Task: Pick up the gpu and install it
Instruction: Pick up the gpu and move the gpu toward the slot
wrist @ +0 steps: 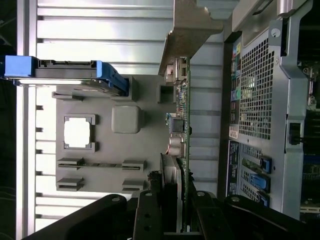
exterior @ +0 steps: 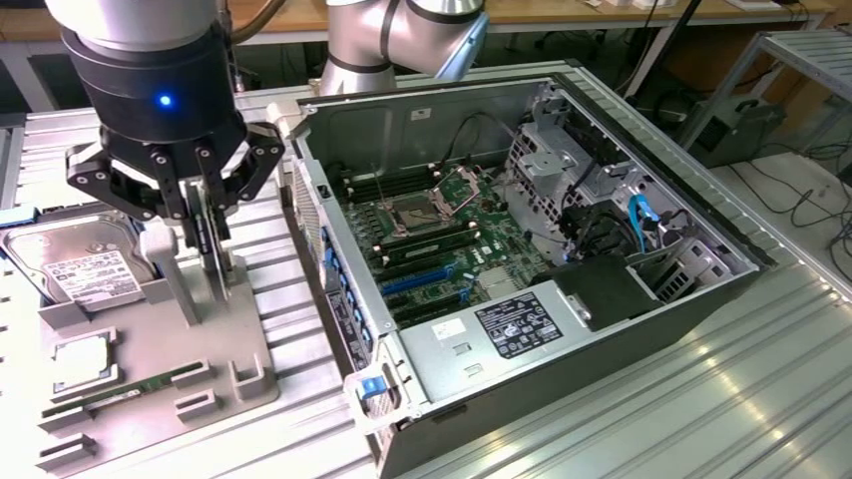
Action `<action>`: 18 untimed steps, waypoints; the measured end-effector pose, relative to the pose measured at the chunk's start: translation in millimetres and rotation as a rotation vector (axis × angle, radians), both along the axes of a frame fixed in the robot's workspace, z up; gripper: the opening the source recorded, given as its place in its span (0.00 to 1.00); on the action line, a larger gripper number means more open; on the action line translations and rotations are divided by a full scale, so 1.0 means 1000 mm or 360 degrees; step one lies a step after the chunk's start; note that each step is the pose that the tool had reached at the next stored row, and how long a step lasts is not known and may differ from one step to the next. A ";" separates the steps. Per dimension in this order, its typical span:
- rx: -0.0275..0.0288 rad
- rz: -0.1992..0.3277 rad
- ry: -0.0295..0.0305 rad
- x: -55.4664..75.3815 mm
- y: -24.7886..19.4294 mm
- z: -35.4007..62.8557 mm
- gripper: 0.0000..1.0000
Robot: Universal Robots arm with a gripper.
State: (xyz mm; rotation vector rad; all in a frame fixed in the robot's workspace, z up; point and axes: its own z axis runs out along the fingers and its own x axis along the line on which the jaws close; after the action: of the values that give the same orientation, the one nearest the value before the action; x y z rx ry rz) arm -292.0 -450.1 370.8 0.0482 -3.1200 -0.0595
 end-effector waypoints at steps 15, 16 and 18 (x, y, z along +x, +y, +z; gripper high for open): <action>0.00000 0.0000 0.00013 0.000 0.0000 0.0127 0.28; -0.00001 0.0000 0.00015 0.000 0.0000 0.0137 0.28; 0.00000 0.0000 0.00015 0.000 0.0000 0.0155 0.28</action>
State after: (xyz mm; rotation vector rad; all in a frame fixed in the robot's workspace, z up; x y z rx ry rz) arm -292.0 -450.1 386.3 0.0481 -3.1191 -0.0595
